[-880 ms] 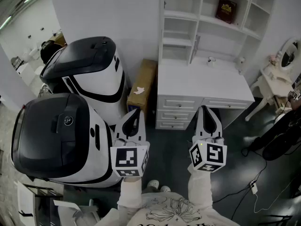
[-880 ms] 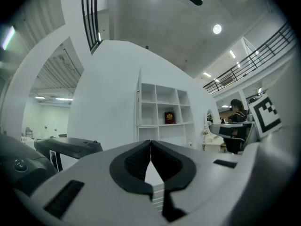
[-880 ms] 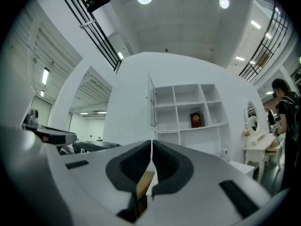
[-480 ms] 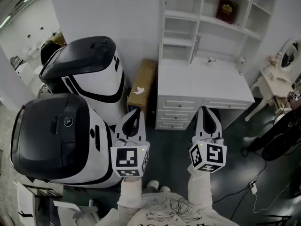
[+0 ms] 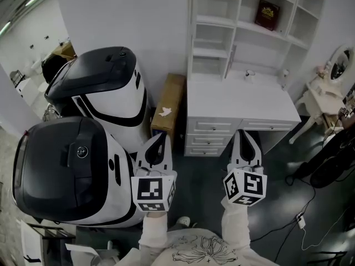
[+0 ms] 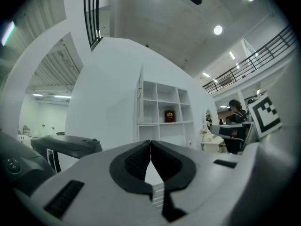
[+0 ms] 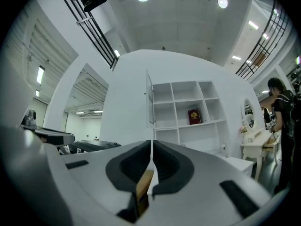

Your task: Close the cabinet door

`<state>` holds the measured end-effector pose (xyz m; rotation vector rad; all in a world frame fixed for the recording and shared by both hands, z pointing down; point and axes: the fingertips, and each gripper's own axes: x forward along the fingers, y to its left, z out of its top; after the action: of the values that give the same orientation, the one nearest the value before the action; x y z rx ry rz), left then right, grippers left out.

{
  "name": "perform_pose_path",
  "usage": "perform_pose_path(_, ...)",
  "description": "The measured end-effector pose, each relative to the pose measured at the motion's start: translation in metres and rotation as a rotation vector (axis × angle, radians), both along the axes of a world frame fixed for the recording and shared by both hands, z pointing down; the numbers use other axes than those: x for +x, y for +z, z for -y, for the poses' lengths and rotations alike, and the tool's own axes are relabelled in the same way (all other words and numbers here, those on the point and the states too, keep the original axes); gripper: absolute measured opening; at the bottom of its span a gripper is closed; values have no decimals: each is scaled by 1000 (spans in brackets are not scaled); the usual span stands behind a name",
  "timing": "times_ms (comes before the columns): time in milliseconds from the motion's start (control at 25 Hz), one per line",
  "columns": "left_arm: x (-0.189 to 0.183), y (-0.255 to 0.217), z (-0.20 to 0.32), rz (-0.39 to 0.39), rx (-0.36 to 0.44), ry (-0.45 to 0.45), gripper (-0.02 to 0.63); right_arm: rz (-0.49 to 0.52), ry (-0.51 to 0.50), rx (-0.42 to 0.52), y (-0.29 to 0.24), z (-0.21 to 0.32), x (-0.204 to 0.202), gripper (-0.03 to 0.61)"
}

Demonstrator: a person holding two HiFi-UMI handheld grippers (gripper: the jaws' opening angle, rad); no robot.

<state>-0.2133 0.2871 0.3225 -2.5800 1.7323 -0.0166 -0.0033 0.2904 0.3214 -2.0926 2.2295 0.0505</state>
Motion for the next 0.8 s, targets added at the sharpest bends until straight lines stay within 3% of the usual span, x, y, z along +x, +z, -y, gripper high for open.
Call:
perform_pose_path(440,-14,16,18,-16,-40,8,5,-17,12,-53,16,13,-13,12)
perform_pose_path(800,-15,21,57,-5,-38,-28,5,-15,-4,-62,25,58,-3,12)
